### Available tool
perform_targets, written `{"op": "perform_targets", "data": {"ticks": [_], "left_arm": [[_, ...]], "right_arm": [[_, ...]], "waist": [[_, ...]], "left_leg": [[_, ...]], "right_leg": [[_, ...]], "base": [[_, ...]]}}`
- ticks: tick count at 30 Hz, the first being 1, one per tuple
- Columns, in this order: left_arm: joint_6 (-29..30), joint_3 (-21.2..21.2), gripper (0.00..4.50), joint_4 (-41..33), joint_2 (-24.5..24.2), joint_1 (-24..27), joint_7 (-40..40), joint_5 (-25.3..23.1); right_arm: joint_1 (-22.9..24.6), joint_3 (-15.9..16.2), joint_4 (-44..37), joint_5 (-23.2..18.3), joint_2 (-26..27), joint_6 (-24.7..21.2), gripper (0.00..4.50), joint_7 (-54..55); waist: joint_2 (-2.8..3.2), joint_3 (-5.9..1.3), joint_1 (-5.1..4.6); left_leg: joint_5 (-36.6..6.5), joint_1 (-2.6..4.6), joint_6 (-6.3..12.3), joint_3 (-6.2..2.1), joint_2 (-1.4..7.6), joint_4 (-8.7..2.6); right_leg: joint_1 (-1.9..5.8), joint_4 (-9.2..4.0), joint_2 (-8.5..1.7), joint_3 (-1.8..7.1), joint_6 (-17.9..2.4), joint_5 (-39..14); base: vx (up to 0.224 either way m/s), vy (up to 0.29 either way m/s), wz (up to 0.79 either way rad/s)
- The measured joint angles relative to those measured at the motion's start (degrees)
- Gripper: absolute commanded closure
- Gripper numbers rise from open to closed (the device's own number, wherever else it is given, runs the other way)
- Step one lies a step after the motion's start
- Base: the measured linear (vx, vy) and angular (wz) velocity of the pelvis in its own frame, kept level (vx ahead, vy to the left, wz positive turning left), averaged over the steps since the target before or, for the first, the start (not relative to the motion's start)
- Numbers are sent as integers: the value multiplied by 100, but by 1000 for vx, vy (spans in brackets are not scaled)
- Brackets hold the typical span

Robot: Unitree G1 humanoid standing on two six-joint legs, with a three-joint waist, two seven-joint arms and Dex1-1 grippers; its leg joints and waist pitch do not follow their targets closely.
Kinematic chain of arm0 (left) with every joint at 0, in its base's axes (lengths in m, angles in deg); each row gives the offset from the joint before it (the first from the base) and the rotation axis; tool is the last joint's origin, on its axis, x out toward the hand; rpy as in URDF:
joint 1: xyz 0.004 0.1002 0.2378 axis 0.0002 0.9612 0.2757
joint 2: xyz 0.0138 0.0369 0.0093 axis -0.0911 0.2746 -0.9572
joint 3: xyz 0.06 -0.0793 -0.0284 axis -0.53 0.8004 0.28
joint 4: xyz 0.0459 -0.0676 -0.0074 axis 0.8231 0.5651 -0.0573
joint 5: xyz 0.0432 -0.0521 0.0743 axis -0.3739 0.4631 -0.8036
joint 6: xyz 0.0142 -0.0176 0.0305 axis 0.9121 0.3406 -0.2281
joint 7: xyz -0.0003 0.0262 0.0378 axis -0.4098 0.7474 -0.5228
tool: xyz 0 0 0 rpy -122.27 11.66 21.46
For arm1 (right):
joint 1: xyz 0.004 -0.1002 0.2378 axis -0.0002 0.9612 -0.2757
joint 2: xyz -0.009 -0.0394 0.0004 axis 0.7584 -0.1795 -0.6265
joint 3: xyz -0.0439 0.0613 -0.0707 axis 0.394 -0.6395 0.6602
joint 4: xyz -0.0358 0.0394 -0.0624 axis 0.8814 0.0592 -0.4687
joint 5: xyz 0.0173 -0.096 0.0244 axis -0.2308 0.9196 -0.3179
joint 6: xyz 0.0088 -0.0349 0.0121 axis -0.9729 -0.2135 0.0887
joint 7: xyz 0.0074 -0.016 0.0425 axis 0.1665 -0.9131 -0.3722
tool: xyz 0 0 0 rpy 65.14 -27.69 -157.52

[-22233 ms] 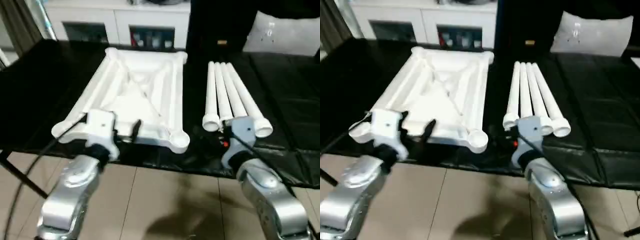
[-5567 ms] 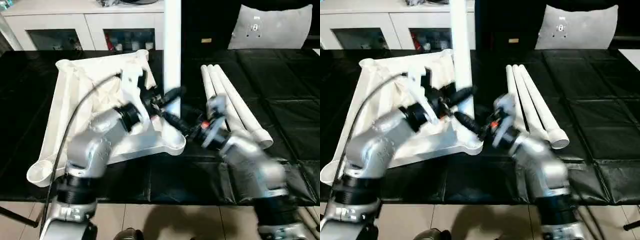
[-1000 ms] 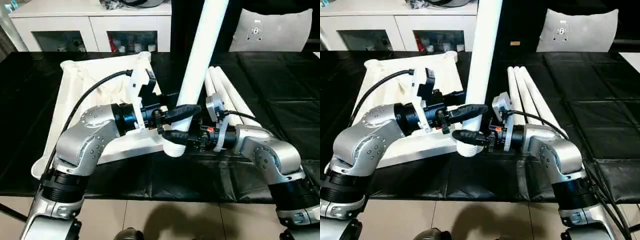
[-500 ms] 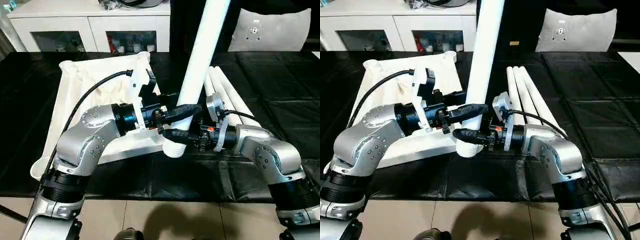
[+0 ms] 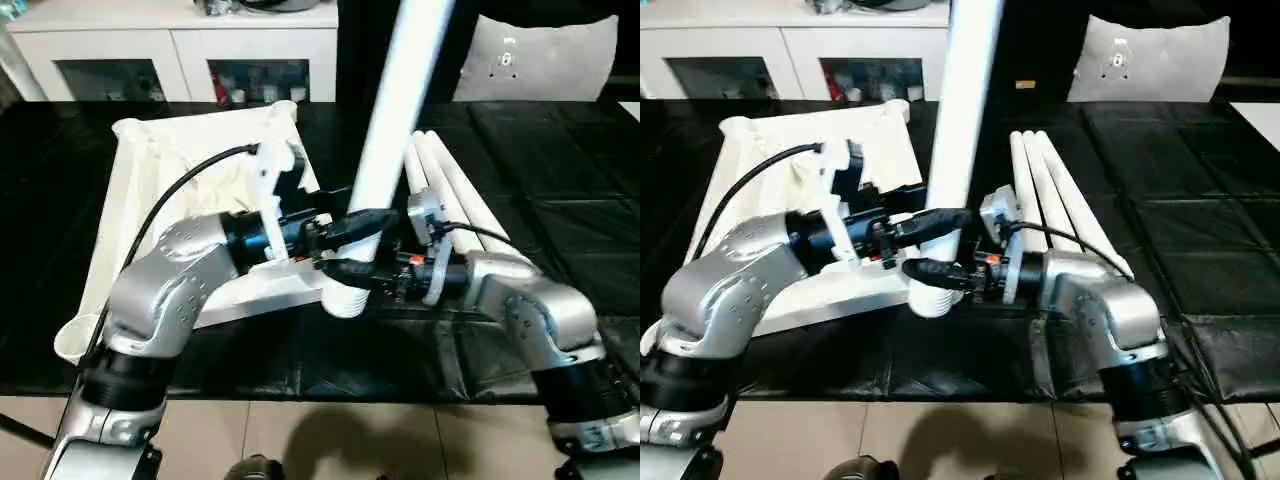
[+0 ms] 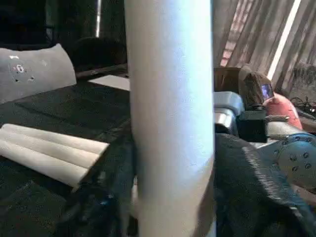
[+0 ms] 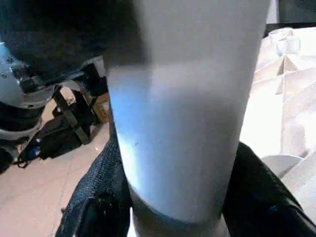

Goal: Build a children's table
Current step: Pick table leg

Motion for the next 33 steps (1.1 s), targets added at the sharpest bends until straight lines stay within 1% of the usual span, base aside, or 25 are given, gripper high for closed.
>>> {"op": "perform_targets", "data": {"ticks": [1, 2, 4, 6, 7, 11, 14, 16, 18, 20, 21, 23, 25, 26, 27, 29, 30, 32, 33], "left_arm": [[13, -1, 151, -21, 0, 34, 1, 10], [28, -1, 151, -39, 0, 68, 7, 15], [36, -1, 133, -66, 1, 178, 12, 36], [40, 21, 111, -72, 14, 249, 35, 121], [46, 54, 111, -71, 42, 267, 56, 177], [41, 349, 74, -207, 353, 275, 132, 520], [-102, 488, 52, -302, 645, 274, 249, 697], [-189, 600, 49, -287, 911, 215, 473, 824], [-276, 787, 49, -229, 1198, -8, 709, 1039], [-386, 931, 49, -210, 1308, -125, 897, 1125], [-450, 1068, 49, -153, 1360, -167, 1050, 1145], [-496, 1267, 49, -46, 1359, -183, 1308, 1133], [-598, 1435, 49, 153, 1223, -192, 1620, 914], [-655, 1474, 49, 253, 1134, -196, 1732, 743], [-717, 1471, 49, 458, 957, -224, 1891, 449], [-762, 1511, 49, 780, 755, -242, 2073, 142], [-824, 1446, 49, 971, 679, -253, 2191, -115], [-826, 1356, 49, 1168, 597, -251, 2297, -379], [-847, 1216, 49, 1252, 549, -251, 2319, -546]], "right_arm": [[39, 12, -34, 3, -2, -2, 255, 18], [69, 27, -54, 9, -2, -3, 255, 50], [156, 78, -102, 74, 21, 23, 255, 165], [315, 79, -166, 164, 153, 167, 255, 331], [340, 78, -174, 176, 213, 194, 255, 415], [318, -3, -361, 159, 237, 143, 256, 606], [238, -82, -382, 117, 235, 121, 256, 632], [235, -191, -286, 109, 348, 143, 256, 748], [159, -285, -51, 137, 575, 268, 256, 1018], [110, -301, -25, 187, 674, 355, 257, 1229], [97, -320, -26, 220, 738, 424, 257, 1368], [97, -337, -27, 264, 796, 495, 257, 1501], [97, -341, -27, 355, 840, 542, 257, 1611], [97, -337, -27, 409, 849, 581, 257, 1637], [97, -321, -25, 504, 851, 669, 257, 1671], [98, -285, -27, 587, 868, 758, 257, 1712], [97, -256, -16, 687, 867, 850, 257, 1762], [97, -175, -8, 765, 869, 956, 257, 1801], [93, -85, 6, 857, 860, 1005, 257, 1807]], "waist": [[-3, 2, 0], [-7, 4, 3], [-9, 5, 7], [-38, 25, 5], [-50, 32, 0], [-59, 38, 0], [-61, 37, 8], [-63, 38, 13], [-80, 49, -5], [-82, 49, -23], [-88, 51, -40], [-97, 53, -48], [-98, 52, -47], [-98, 52, -41], [-101, 47, -26], [-112, 39, -16], [-109, 37, -4], [-110, 36, 31], [-111, 35, 42]], "left_leg": [[0, 0, 0, 1, 0, -4], [0, 0, 0, 1, 0, -6], [0, 0, 0, 3, -1, -15], [4, 0, -7, 6, -1, -31], [6, 0, -10, 6, -1, -36], [6, -2, -11, 10, -1, -53], [6, -2, -10, 11, -1, -69], [6, -6, -10, 12, -1, -71], [7, -7, -10, 13, -1, -74], [6, -2, -10, 15, -1, -77], [7, -1, -10, 16, 0, -81], [8, -1, -12, 16, 7, -82], [9, -1, -11, 16, 9, -82], [9, -2, -11, 16, 10, -82], [11, -2, -8, 16, 10, -79], [11, -2, -8, 16, 10, -77], [11, -3, -9, 16, 10, -72], [9, -7, -10, 16, 9, -65], [9, -8, -10, 16, 9, -60]], "right_leg": [[0, -5, 0, 0, 0, 0], [1, -8, 0, -1, 0, 0], [2, -19, 0, 0, 0, 0], [-3, -23, 0, 0, 0, 0], [-6, -23, 1, 0, 0, 0], [-6, -44, 2, 0, 0, 0], [0, -65, 2, -3, -1, 1], [-2, -71, 2, -5, -1, 1], [-5, -71, 3, -5, -1, 1], [-4, -72, 3, -3, -1, 1], [-4, -73, 5, -2, -1, 1], [-5, -73, 9, -5, -1, 1], [-4, -73, 11, -7, -1, 1], [-5, -72, 11, -7, -1, 1], [-3, -72, 11, -7, 1, 2], [-2, -71, 11, -7, 3, 4], [-1, -71, 10, -7, 5, 5], [1, -71, 8, -8, 5, 8], [3, -71, 7, -8, 5, 9]], "base": [[0, 0, 0], [0, 0, 0], [0, 0, 0], [0, 0, 0], [0, 0, 0], [0, 0, 0], [0, 0, 0], [0, 0, 0], [0, 0, 0], [0, 0, 0], [0, 0, 0], [0, 0, 0], [0, 0, 0], [0, 0, 0], [0, 0, 0], [0, 0, 0], [0, 0, 0], [0, 0, 0], [0, 0, 0]]}}
